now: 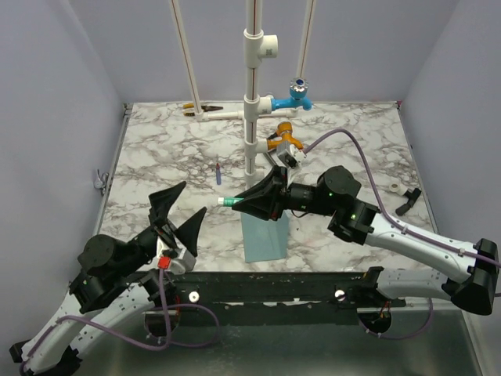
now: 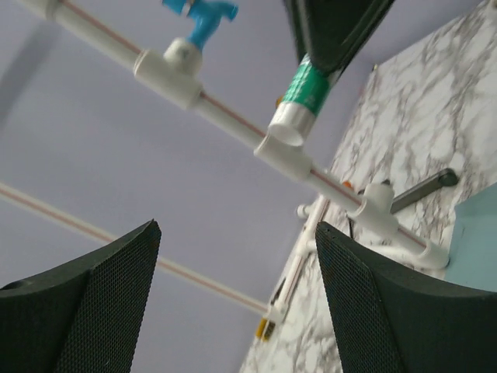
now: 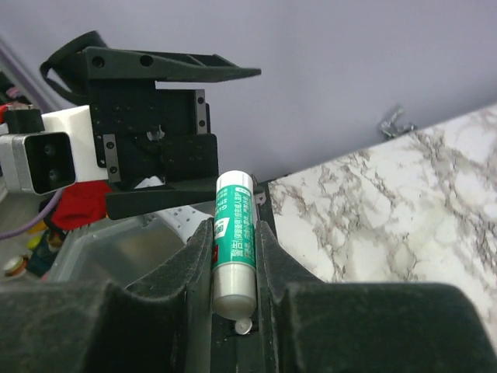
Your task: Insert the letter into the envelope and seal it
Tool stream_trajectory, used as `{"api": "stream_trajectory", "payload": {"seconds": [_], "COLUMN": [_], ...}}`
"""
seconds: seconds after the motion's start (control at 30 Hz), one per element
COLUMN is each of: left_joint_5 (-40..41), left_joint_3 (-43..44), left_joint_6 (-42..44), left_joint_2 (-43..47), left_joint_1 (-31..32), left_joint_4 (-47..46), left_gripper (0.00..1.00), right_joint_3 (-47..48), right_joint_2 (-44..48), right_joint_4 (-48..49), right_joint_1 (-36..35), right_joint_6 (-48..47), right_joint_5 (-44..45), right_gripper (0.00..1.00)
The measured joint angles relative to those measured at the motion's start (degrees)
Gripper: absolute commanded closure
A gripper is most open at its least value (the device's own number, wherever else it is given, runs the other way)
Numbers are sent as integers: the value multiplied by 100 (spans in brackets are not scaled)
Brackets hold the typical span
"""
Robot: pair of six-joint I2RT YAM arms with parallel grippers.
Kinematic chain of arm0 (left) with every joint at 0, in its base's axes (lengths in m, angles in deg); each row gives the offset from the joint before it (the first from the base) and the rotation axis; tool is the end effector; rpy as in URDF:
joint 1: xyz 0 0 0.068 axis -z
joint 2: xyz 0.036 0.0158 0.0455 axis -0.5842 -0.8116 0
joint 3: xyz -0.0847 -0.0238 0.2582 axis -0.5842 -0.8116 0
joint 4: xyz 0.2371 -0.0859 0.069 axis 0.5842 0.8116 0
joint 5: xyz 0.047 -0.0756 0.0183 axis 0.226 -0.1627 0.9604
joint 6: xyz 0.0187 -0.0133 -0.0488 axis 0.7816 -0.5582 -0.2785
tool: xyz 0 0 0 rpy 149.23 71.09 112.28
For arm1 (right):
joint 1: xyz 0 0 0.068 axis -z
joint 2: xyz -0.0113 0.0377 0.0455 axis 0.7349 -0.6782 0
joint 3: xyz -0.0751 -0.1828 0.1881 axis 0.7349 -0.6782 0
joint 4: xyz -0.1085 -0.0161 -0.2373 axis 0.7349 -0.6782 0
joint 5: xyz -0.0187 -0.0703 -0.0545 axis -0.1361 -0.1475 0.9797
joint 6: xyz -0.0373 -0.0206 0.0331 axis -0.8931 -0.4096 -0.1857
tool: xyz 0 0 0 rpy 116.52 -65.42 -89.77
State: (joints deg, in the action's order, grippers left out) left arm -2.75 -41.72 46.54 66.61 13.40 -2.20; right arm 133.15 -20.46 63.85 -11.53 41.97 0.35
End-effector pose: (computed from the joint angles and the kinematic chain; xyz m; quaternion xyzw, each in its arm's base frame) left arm 0.0379 -0.0463 0.3511 0.5172 0.3713 0.0348 0.7703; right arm 0.1285 0.2379 0.3823 -0.3287 0.5714 0.5845 0.4731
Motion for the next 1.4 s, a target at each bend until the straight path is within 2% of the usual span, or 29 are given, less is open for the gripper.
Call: {"api": "stream_trajectory", "payload": {"seconds": [0.13, 0.3, 0.37, 0.6, 1.13, 1.23, 1.37, 1.4], "left_joint_5": [-1064, -1722, -1902, -2297, -2481, -2461, -2422, -2411], "left_joint_3": [142, 483, 575, 584, 586, 586, 586, 586], "left_joint_6": [299, 807, 1078, 1617, 1882, 1882, 1867, 1871], "left_joint_2": [70, -531, -789, -935, -1137, -1174, -1191, -1191], "left_joint_1": [0, 0, 0, 59, 527, 538, 555, 568], "left_joint_4": [122, 291, 289, 289, 284, 286, 350, 352], "left_gripper": [23, 28, 34, 50, 65, 74, 100, 100], "right_joint_3": [33, 31, 31, 24, 26, 26, 63, 72], "right_joint_2": [101, 20, -24, -116, -264, -306, -356, -356], "right_joint_4": [81, 192, 269, 452, 496, 496, 511, 511], "right_joint_1": [0, 0, 0, -7, -11, -11, -9, -9], "right_joint_6": [-337, -433, -431, -428, -476, -474, -472, -474], "right_joint_5": [-350, -640, -723, -909, -1283, -1381, -1451, -1462], "right_gripper": [99, 99, 99, 99, 99, 99, 99, 99]}}
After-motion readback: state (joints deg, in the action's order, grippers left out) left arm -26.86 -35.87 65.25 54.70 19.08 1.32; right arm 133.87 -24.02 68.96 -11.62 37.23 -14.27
